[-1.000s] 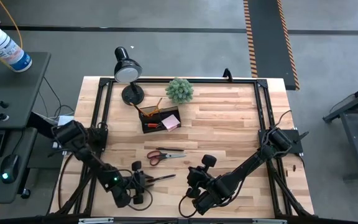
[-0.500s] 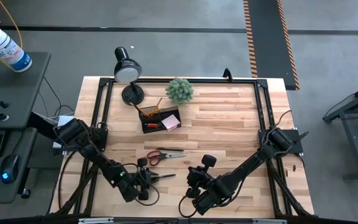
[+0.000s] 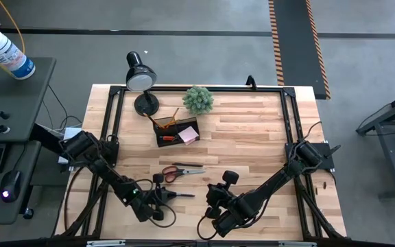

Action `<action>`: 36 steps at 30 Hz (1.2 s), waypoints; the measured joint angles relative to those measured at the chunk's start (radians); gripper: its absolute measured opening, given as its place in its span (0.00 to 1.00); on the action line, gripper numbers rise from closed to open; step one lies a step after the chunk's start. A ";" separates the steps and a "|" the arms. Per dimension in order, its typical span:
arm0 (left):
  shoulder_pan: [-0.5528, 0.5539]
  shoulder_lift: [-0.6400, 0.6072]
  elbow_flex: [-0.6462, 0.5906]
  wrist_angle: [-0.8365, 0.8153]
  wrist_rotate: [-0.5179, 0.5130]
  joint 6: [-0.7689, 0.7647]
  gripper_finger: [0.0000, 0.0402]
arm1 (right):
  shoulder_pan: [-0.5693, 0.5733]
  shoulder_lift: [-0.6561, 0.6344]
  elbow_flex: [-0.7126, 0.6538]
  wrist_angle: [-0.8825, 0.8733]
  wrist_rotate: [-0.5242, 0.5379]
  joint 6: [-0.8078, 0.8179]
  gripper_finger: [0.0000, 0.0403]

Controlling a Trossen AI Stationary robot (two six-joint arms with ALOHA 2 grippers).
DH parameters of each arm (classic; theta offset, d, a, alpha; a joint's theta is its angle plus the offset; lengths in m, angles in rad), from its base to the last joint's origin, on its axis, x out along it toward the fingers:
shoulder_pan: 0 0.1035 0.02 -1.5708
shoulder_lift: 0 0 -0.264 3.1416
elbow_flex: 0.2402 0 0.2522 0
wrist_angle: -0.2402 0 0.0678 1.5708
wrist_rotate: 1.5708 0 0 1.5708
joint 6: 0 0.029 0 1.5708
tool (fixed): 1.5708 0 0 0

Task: Pick and place office supplies into organizer
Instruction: Put the bottom pen into the desktop organizer

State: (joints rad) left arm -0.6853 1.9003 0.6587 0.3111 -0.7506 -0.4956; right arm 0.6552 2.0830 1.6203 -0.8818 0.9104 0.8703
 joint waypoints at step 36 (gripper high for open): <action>-0.002 -0.244 0.000 -0.081 0.031 0.233 0.00 | 0.000 0.000 0.000 0.053 0.054 -0.016 0.03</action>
State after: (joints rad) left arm -0.6868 1.6568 0.6590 0.2305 -0.7198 -0.2627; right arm 0.6548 2.0830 1.6203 -0.8291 0.9642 0.8546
